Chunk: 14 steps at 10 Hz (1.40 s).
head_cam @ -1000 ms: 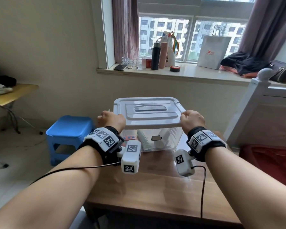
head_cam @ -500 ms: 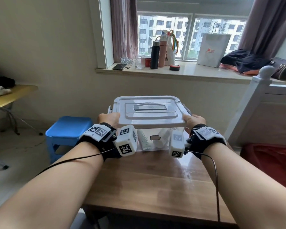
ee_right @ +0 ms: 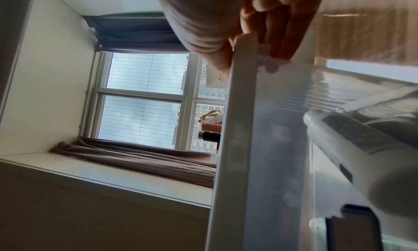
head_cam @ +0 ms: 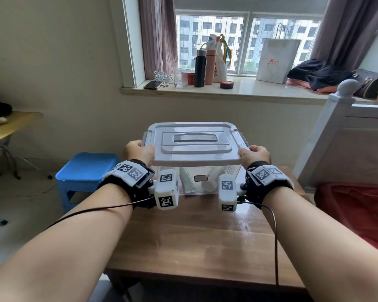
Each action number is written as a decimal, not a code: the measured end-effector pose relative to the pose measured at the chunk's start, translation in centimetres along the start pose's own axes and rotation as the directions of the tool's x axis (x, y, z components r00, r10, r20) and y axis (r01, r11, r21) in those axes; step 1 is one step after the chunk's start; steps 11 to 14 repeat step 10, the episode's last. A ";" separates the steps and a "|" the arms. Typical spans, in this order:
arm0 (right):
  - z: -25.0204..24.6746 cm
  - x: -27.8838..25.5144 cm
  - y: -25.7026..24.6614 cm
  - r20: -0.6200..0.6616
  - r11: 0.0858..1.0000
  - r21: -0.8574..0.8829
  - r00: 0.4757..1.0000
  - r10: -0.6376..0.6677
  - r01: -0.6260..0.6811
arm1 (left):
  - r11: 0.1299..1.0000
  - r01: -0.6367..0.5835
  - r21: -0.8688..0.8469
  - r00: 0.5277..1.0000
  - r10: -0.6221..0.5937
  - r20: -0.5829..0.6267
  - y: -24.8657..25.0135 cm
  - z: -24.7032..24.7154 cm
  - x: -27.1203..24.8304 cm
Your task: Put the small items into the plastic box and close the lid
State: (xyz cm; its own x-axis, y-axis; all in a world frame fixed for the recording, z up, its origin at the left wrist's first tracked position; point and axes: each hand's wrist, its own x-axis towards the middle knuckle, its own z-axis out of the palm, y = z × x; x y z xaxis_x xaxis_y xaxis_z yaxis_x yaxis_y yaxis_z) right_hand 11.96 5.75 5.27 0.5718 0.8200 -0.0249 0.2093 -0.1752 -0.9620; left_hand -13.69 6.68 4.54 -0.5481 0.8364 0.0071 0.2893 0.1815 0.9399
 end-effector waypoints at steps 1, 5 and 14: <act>0.0 -0.3 -0.2 -0.029 0.997 -0.053 0.998 -0.058 0.056 | 1.000 -0.017 0.006 1.000 0.017 0.006 0.6 -0.3 -0.7; -1.1 -1.2 -0.3 -0.025 0.974 -0.189 0.990 -0.136 0.129 | 0.964 -0.142 0.224 0.989 0.131 0.060 1.3 -0.2 -0.7; -3.7 0.2 0.7 -0.003 0.973 -0.172 0.987 -0.158 0.155 | 0.954 -0.163 0.253 0.976 0.118 0.183 1.5 1.7 -2.3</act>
